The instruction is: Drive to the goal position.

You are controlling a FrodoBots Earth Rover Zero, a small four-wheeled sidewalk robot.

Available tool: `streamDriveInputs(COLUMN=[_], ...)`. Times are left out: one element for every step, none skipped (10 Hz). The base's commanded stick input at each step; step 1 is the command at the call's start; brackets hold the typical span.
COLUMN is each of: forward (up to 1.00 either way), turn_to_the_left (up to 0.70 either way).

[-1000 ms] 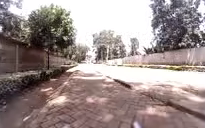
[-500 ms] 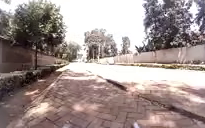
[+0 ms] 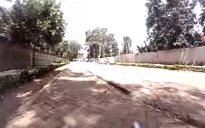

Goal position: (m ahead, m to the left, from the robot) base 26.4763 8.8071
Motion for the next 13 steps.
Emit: streamDriveInputs(forward=[0.7, 0.7, 0.7, 0.7, 0.7, 0.7, 0.7, 0.7, 0.7, 0.7, 0.7, 0.7, 0.7], turn_to_the_left=[0.0, 0.0, 0.07, 0.23, 0.35, 0.35, 0.35, 0.33, 0.31, 0.32, 0.32, 0.33, 0.34])
